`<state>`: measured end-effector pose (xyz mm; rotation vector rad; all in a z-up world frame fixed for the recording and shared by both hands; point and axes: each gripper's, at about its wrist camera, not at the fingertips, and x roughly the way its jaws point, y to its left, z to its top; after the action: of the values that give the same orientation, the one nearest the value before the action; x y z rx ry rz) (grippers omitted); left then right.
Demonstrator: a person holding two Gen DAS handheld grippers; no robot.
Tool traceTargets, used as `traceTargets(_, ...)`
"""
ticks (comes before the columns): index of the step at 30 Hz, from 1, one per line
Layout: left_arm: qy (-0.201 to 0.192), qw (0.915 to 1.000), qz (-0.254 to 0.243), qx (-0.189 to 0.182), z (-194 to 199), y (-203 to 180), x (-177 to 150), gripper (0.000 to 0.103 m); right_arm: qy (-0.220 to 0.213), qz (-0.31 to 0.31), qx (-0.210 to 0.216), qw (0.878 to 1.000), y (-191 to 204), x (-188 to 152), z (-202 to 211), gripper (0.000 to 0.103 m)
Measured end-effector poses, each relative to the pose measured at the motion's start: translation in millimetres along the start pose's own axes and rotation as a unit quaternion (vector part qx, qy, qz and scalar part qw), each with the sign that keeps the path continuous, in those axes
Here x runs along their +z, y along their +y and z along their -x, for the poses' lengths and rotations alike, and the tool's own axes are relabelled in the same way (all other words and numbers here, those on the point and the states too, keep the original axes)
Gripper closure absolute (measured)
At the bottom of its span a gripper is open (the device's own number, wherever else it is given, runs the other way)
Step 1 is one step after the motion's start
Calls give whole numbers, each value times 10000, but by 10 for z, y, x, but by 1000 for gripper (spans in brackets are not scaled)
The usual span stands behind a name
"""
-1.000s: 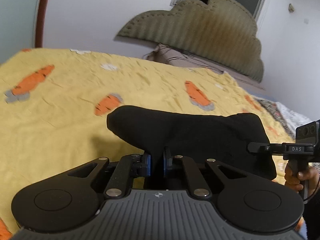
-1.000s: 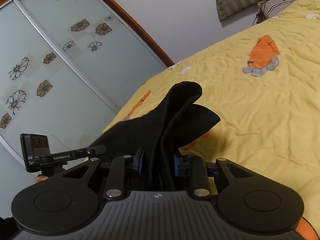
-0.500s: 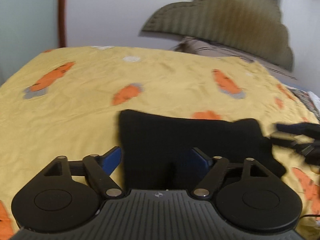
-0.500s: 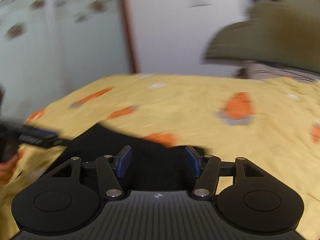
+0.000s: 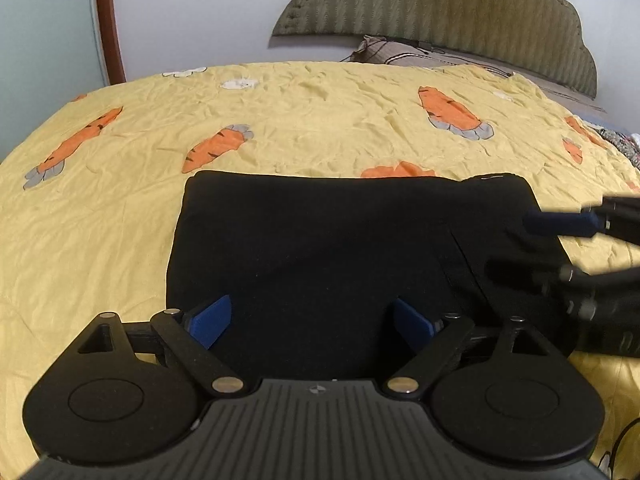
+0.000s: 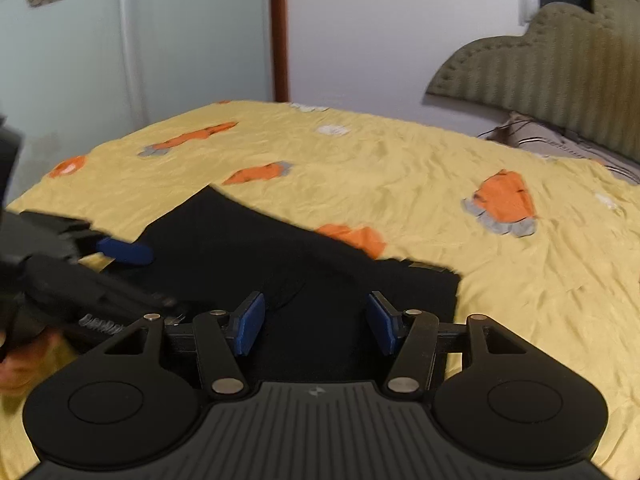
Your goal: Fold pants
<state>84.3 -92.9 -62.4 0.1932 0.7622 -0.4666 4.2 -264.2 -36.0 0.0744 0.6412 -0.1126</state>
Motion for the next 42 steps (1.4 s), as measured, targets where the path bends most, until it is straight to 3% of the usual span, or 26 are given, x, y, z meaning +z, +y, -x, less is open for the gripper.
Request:
traceTargets(3, -17, 10000, -12, 83, 6, -19, -15, 10, 247, 314, -437, 9982, 31, -85, -189, 48)
traceTargets(9, -51, 9997, -75, 218, 29, -65, -35, 8, 95, 204, -641, 9977, -2, -80, -75, 45)
traceTargets(13, -54, 9997, -85, 239, 35, -71, -39, 7, 34, 162, -462, 9988, 63, -136, 39, 45)
traceTargets(19, -68, 9994, -137, 309, 41, -97, -62, 6, 213, 316, -613, 9974, 88, -277, 13, 45)
traceTargets(31, -123, 9990, -203, 378, 59, -123, -93, 3, 162, 271, -666, 9973, 21, -332, -19, 35)
traceTargets(34, -334, 9981, -178, 484, 154, -8, -40, 4, 117, 215, -724, 9971, 19, -305, 40, 35)
traceTargets(36, -456, 9964, -24, 710, 131, 132, 59, 3, -44, 215, -607, 9979, 8, -223, 99, 35)
traceTargets(38, -233, 9964, 221, 791, -13, 287, 217, 6, -154, 188, -410, 9989, -21, -85, 74, 35)
traceTargets(42, 193, 9969, 551, 522, -396, 497, 450, 7, 106, 364, -37, 9993, -62, 186, -309, 41)
